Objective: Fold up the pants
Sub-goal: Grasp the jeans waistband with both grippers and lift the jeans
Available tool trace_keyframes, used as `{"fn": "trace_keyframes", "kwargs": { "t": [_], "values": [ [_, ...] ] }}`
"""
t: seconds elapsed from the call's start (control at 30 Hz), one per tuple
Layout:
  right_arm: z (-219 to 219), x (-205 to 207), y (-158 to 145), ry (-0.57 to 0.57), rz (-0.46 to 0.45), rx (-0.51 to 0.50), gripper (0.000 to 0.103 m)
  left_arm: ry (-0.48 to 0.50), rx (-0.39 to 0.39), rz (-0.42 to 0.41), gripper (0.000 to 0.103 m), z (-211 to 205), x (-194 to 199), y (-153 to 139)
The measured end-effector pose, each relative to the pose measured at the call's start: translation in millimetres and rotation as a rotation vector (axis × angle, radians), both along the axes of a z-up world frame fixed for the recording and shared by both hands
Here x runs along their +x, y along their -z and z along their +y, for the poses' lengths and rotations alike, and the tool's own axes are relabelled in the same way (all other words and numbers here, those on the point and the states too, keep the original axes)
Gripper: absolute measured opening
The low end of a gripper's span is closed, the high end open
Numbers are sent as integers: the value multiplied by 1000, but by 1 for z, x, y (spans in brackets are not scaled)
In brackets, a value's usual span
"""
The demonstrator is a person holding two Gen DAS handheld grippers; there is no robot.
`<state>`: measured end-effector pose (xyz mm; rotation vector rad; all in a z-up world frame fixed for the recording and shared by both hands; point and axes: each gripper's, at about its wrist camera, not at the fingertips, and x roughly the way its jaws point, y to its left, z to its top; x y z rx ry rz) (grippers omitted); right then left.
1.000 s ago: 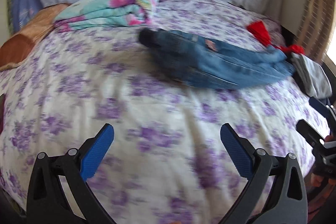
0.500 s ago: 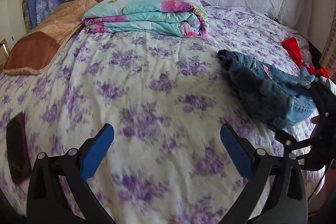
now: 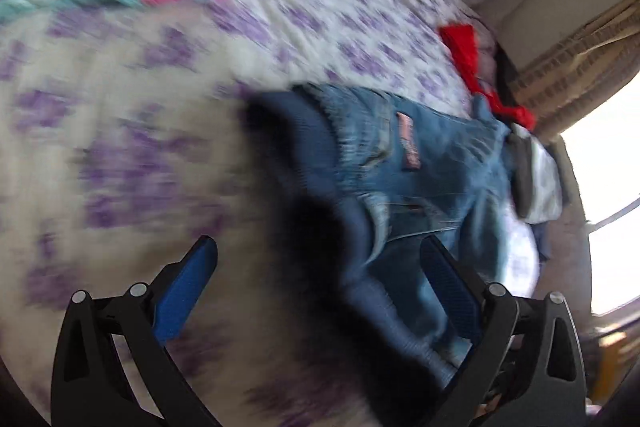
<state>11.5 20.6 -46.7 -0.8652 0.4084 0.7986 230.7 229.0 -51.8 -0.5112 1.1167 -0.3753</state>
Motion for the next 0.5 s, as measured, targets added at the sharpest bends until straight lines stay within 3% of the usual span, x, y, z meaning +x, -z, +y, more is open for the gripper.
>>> {"fn": "trace_keyframes", "kwargs": {
  "t": [0.07,0.13,0.2,0.33,0.5],
  "values": [
    [-1,-1,-2,20,16,21,12,22,-24,14,95,-14,15,9],
    [-1,-1,-4,34,23,33,12,39,-1,-3,52,-23,24,10],
    [-1,-5,-6,41,12,37,12,25,-43,22,33,-18,27,14],
    [3,-10,-26,18,3,78,12,-5,-50,-47,29,-1,8,-3],
    [28,-39,-44,-134,-11,176,12,-158,-54,-236,29,54,-54,-45]
  ]
}}
